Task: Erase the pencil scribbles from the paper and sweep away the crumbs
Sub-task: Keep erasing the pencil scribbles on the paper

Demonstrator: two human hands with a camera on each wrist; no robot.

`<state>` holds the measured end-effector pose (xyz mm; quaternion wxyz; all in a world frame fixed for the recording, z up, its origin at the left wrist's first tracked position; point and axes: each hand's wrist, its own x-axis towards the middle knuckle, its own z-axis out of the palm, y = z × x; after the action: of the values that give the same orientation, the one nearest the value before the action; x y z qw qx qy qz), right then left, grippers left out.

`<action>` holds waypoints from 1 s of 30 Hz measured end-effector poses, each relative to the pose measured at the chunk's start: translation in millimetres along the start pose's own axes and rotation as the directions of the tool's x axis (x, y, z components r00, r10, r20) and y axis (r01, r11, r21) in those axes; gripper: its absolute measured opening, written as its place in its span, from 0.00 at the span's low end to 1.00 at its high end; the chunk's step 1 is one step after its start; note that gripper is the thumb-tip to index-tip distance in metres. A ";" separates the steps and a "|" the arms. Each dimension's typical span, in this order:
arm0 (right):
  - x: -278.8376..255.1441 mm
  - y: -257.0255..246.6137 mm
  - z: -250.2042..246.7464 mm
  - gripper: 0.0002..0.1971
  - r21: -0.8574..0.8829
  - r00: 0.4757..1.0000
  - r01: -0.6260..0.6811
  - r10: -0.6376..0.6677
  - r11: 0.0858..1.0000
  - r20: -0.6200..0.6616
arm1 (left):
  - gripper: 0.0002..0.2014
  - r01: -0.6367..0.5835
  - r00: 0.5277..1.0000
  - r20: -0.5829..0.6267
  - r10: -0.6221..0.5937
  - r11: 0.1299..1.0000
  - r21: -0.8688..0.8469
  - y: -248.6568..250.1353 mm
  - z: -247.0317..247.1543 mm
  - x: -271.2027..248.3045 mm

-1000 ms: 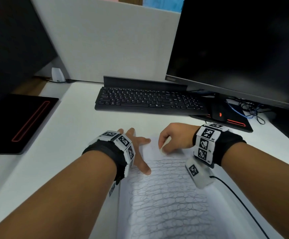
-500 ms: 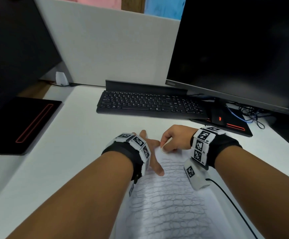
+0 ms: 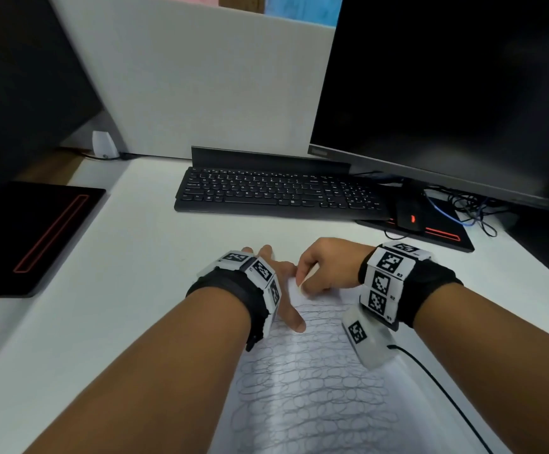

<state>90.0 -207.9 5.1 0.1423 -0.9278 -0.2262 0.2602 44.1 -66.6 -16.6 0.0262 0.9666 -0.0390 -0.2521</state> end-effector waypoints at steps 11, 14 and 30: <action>-2.7 1.0 4.8 0.05 -0.018 0.997 0.055 -0.054 0.998 0.056 | 0.47 0.001 1.000 0.012 -0.001 1.000 0.004 -1.1 0.2 1.8; -1.5 6.1 -1.5 0.05 0.000 0.999 0.025 -0.025 1.000 -0.042 | 0.49 0.003 1.000 0.017 -0.002 1.000 -0.012 -1.2 2.5 0.4; -0.6 12.5 -4.1 0.04 -0.008 0.997 0.067 -0.068 0.998 -0.027 | 0.51 0.004 1.000 0.016 -0.003 1.000 -0.017 -3.0 3.1 1.5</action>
<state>96.1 -219.5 4.0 0.1511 -0.9236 -0.2563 0.2417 44.1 -63.7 -20.2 0.0336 0.9643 -0.0354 -0.2603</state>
